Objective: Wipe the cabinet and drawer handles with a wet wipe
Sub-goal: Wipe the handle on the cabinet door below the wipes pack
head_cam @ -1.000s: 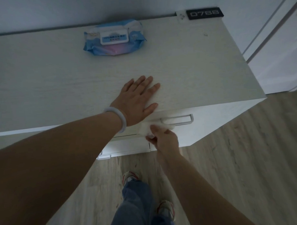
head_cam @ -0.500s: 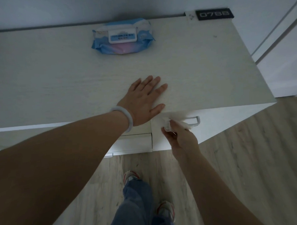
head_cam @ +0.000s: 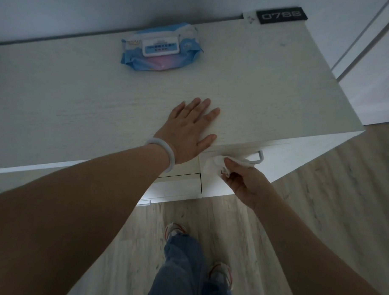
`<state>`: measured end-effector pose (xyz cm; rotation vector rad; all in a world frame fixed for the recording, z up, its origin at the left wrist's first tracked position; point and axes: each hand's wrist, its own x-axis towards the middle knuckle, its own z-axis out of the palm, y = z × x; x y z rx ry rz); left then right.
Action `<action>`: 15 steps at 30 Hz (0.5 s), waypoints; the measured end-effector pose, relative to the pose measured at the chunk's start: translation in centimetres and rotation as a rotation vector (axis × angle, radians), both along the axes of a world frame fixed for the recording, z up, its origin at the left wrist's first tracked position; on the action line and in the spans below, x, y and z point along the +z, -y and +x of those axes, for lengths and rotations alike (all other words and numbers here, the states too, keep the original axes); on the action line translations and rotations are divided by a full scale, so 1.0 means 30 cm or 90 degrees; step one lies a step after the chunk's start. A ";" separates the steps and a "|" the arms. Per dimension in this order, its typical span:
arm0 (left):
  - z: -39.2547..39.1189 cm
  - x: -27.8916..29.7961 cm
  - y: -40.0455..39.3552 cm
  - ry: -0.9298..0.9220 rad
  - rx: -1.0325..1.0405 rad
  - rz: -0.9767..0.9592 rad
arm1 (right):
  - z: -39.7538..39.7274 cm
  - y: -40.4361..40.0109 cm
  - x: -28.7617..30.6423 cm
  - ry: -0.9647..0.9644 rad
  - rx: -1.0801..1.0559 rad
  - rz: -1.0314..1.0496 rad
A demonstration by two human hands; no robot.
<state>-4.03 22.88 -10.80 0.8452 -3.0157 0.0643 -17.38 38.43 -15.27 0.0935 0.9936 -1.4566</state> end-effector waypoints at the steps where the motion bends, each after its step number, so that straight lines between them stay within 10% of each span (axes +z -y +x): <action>1: 0.001 0.002 0.000 -0.003 0.001 -0.001 | -0.012 0.001 0.002 -0.020 0.013 0.010; 15: 0.000 -0.001 0.002 0.000 0.000 -0.009 | -0.100 -0.031 -0.018 -0.063 -0.063 0.070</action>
